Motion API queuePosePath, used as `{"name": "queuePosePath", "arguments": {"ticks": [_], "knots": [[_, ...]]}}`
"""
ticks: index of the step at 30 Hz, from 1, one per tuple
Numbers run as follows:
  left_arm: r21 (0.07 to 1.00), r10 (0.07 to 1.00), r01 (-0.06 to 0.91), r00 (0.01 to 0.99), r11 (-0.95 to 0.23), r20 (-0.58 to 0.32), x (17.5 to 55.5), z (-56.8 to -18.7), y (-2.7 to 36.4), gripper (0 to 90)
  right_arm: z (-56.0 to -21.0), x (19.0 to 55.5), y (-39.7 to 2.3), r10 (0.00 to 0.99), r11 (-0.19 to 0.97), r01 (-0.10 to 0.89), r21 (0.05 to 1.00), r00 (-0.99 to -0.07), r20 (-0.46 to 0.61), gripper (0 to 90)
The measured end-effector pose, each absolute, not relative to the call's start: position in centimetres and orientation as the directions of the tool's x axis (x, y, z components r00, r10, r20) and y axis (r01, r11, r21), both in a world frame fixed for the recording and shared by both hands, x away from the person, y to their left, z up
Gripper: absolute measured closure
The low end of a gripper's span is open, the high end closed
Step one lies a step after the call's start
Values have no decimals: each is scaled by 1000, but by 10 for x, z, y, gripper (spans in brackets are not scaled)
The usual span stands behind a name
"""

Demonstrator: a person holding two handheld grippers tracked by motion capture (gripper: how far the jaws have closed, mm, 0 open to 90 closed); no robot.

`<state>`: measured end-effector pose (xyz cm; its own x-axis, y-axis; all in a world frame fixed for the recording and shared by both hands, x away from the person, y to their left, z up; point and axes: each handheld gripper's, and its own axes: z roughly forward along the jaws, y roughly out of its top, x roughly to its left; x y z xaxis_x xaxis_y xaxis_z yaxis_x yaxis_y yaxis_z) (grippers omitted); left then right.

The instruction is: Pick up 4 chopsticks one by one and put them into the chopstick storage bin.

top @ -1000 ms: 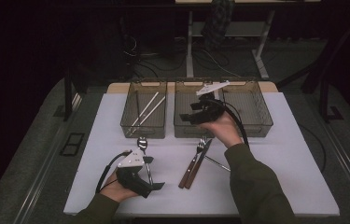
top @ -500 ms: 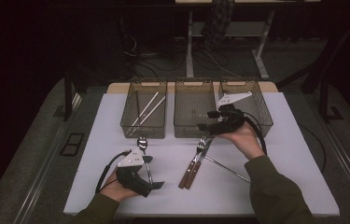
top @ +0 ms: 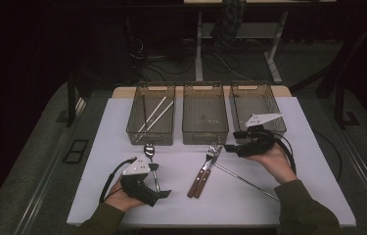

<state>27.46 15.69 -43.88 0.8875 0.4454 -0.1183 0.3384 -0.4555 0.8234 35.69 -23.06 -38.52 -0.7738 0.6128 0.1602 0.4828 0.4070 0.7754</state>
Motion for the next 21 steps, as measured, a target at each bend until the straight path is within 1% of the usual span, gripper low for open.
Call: {"name": "queuePosePath", "arguments": {"ticks": [5,11,15,21], "knots": [[822,447,337,887,-458,-114,274,-438,156,0,-390,344,-244,609,418,485,768,-777,159,322],[821,443,333,890,-464,-111,273,-438,155,0,-394,328,-258,610,432,491,757,-777,156,358],[820,440,330,891,-467,-108,272,-438,155,0,-396,319,-265,603,437,496,750,-781,166,406],[822,440,332,891,-463,-112,272,-438,155,0,-401,302,-272,584,478,481,735,-799,143,498]]}}
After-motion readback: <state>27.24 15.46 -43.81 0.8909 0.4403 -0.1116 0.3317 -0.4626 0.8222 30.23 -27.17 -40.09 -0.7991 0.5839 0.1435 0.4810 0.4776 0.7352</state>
